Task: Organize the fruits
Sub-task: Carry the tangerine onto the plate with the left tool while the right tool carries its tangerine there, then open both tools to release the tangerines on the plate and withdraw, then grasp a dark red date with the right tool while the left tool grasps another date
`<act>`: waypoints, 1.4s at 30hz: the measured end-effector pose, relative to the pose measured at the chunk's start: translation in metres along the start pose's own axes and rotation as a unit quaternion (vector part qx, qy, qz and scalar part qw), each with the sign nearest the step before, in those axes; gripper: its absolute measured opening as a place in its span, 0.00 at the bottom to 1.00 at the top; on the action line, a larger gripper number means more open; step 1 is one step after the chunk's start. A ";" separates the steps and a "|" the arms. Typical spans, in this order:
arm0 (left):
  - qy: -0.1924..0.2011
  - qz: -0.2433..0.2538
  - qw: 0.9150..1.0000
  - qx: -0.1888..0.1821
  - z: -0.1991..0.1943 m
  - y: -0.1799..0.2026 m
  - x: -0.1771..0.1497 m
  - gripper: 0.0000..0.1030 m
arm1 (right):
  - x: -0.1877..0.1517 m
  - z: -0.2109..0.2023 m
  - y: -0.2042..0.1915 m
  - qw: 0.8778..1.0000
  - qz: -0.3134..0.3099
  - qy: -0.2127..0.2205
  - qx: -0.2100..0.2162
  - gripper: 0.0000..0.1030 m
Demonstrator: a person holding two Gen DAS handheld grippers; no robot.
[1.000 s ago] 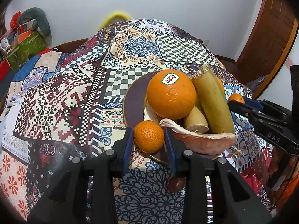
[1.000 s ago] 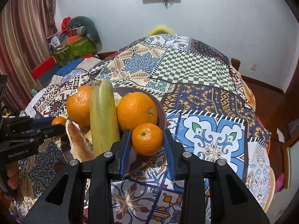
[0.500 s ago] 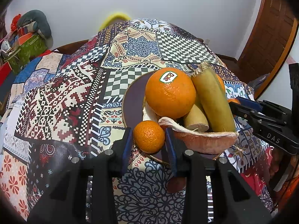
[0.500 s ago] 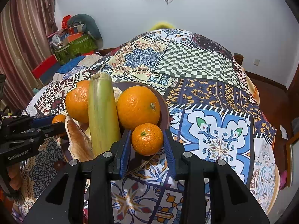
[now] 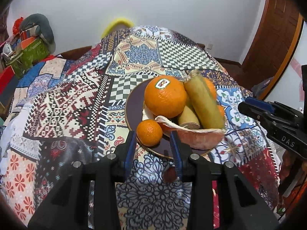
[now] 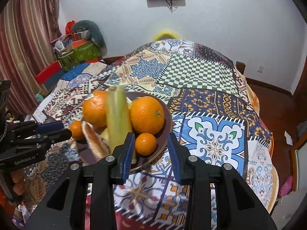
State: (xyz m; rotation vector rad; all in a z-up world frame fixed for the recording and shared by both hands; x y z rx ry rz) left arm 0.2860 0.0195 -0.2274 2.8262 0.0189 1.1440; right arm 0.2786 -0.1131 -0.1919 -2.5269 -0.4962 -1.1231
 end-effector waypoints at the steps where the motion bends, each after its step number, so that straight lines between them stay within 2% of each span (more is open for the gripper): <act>1: 0.003 0.001 1.000 0.000 -0.005 0.001 0.000 0.35 | 0.000 -0.005 -0.003 1.000 0.000 0.004 0.001 0.31; 6: 0.021 0.003 1.000 0.002 -0.034 0.005 0.000 0.42 | -0.004 -0.029 -0.018 1.000 -0.002 0.016 0.012 0.31; 11: 0.028 0.005 1.000 -0.002 -0.056 0.010 -0.009 0.44 | -0.012 -0.045 -0.033 1.000 -0.011 0.019 0.016 0.31; 15: 0.028 0.009 1.000 0.000 -0.068 0.014 -0.020 0.52 | -0.023 -0.052 -0.041 1.000 -0.011 0.013 0.022 0.39; 19: 0.020 0.002 1.000 0.003 -0.074 0.013 -0.037 0.63 | -0.041 -0.055 -0.050 1.000 -0.017 0.000 0.025 0.41; 29: -0.013 -0.005 1.000 0.004 -0.069 0.004 -0.071 0.63 | -0.086 -0.033 -0.066 0.997 -0.022 -0.060 0.032 0.41; 35: -0.022 -0.029 0.999 -0.003 -0.060 -0.004 -0.080 0.63 | -0.096 -0.016 -0.071 0.995 -0.016 -0.087 0.044 0.40; 41: -0.031 -0.025 0.999 -0.001 -0.051 -0.003 -0.080 0.58 | -0.095 -0.011 -0.077 0.996 -0.031 -0.081 0.035 0.31; 42: -0.032 -0.023 0.999 0.001 -0.050 -0.003 -0.081 0.58 | -0.095 -0.010 -0.076 0.996 -0.031 -0.080 0.034 0.26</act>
Point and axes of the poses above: each gripper's, at about its wrist camera, not at the fingertips, and z roughly the way its jaws point, y to its right, x to its top, the point moved 4 cm from there along z, roughly the way its jaws point, and after that the axes turned 5 degrees about y, right-handed, at the moved point
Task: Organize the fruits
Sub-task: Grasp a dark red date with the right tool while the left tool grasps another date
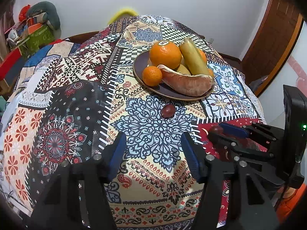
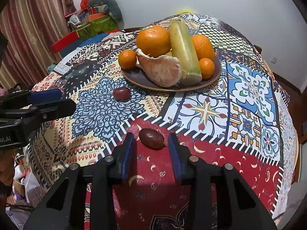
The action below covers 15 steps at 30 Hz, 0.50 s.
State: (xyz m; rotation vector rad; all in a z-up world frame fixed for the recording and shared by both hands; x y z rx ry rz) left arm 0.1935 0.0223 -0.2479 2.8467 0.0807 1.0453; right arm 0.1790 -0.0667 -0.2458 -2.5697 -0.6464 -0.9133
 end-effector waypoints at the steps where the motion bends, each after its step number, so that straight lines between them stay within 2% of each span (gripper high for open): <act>1: -0.001 0.001 1.000 0.002 0.002 0.001 0.000 0.58 | 0.000 0.001 0.000 1.000 -0.002 0.000 -0.003 0.25; 5: -0.007 0.003 1.000 0.004 0.012 0.001 0.002 0.58 | 0.000 0.000 -0.002 1.000 -0.014 0.002 -0.008 0.24; 12: -0.010 0.014 1.000 -0.003 0.031 0.006 0.012 0.56 | 0.007 -0.010 0.014 1.000 0.008 0.020 -0.006 0.24; 15: -0.019 0.023 0.999 -0.012 0.042 0.012 0.016 0.49 | 0.011 -0.015 0.026 0.999 0.024 0.029 -0.006 0.24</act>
Point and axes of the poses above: each gripper's, at about its wrist camera, not at the fingertips, and z roughly the way its jaws point, y to its right, x to its top, the point moved 4 cm from there along z, roughly the way its jaws point, and after that the axes turned 5 degrees about y, right-handed, at the moved point
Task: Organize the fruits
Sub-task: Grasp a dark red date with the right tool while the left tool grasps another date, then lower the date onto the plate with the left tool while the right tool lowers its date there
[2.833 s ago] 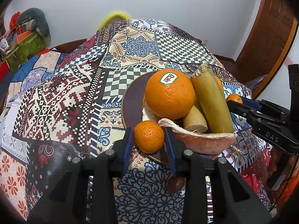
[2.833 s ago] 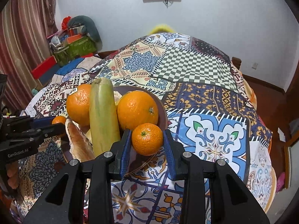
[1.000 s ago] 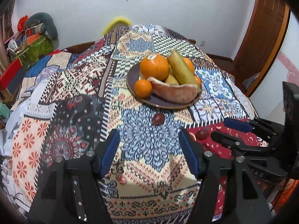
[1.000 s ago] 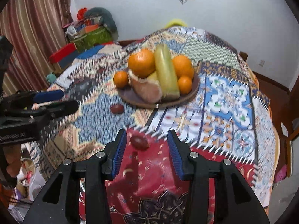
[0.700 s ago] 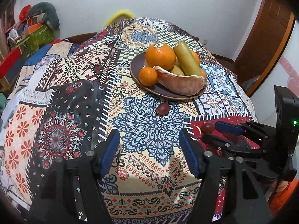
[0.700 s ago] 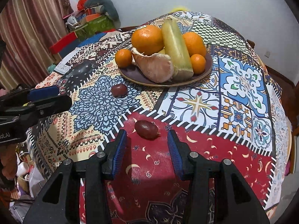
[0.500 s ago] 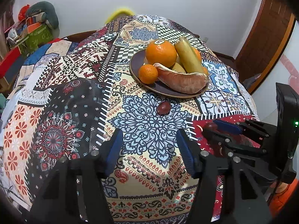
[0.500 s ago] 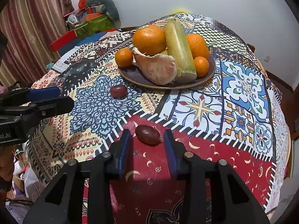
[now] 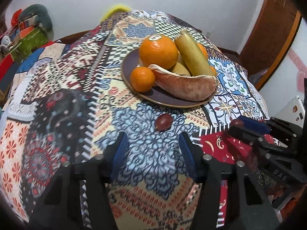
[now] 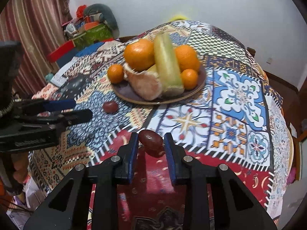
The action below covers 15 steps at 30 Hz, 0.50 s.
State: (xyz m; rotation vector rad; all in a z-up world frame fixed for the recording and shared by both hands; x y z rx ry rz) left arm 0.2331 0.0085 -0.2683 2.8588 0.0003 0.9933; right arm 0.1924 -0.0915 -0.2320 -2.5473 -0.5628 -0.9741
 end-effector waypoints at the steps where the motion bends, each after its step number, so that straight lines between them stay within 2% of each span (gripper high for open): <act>1: -0.004 0.006 1.000 0.000 0.005 0.003 0.002 0.45 | 0.001 -0.001 0.003 1.000 0.006 0.002 0.000 0.24; 10: -0.019 0.030 0.999 0.004 0.031 0.012 0.010 0.43 | 0.005 -0.004 0.023 1.000 0.029 0.012 -0.004 0.24; 11: -0.019 0.031 0.999 0.005 0.032 0.013 0.011 0.42 | 0.005 -0.004 0.025 0.999 0.030 0.012 -0.003 0.24; 13: -0.021 0.029 0.999 0.006 0.035 0.013 0.013 0.33 | 0.006 -0.003 0.028 0.999 0.034 0.013 -0.003 0.24; 15: -0.020 0.023 1.000 0.003 0.036 0.012 0.014 0.31 | 0.006 -0.002 0.029 0.999 0.035 0.013 -0.002 0.24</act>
Point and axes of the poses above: each gripper's, at about its wrist camera, not at the fingertips, and z roughly the way its jaws point, y to its right, x to its top, the point moved 4 cm from there along z, roughly the way its jaws point, and after that the axes turned 5 degrees about y, right-handed, at the moved point
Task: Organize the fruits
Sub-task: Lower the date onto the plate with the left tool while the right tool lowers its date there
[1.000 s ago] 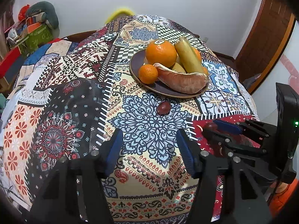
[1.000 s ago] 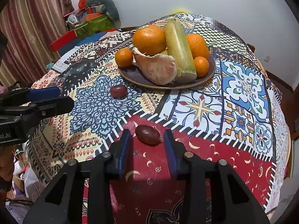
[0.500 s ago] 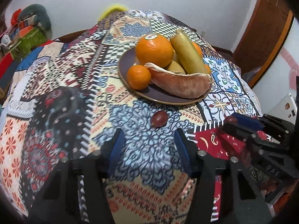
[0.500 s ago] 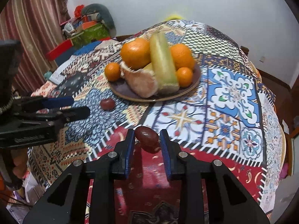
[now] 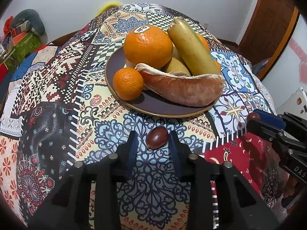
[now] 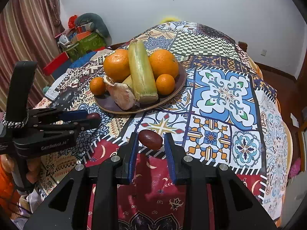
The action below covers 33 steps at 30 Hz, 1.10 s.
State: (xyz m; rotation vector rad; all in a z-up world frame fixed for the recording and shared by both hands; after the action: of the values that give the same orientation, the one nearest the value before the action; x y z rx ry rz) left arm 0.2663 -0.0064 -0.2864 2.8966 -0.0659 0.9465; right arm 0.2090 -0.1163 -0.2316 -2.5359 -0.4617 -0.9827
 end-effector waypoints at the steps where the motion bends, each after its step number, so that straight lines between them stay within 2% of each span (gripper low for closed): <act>1: 0.001 -0.002 1.000 -0.002 0.000 0.000 0.000 0.30 | 0.000 0.000 0.000 1.000 0.000 0.001 0.000 0.24; 4: 0.003 0.001 1.000 -0.004 0.000 0.001 0.001 0.22 | 0.001 0.000 0.000 1.000 0.000 0.002 0.002 0.24; 11: 0.018 0.006 1.000 -0.008 -0.012 0.004 0.001 0.22 | 0.006 0.002 0.000 1.000 -0.004 0.006 0.000 0.24; 21: 0.047 0.000 0.999 -0.012 -0.025 0.002 0.025 0.22 | 0.027 0.005 0.002 1.000 -0.014 0.024 -0.004 0.24; 33: 0.041 -0.004 0.999 -0.006 -0.009 0.001 0.035 0.22 | 0.054 0.006 -0.010 0.998 -0.031 0.053 0.015 0.25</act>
State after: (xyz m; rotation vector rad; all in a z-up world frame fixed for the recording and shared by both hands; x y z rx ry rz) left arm 0.2892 -0.0065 -0.2584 2.8411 -0.0532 1.0585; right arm 0.2460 -0.0961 -0.1956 -2.4425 -0.5232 -1.1189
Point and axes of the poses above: each gripper's, at about its wrist camera, not at the fingertips, and z roughly the way its jaws point, y to its right, x to its top, the point moved 4 cm from there along z, roughly the way its jaws point, and after that the axes turned 5 degrees about y, right-handed, at the moved point
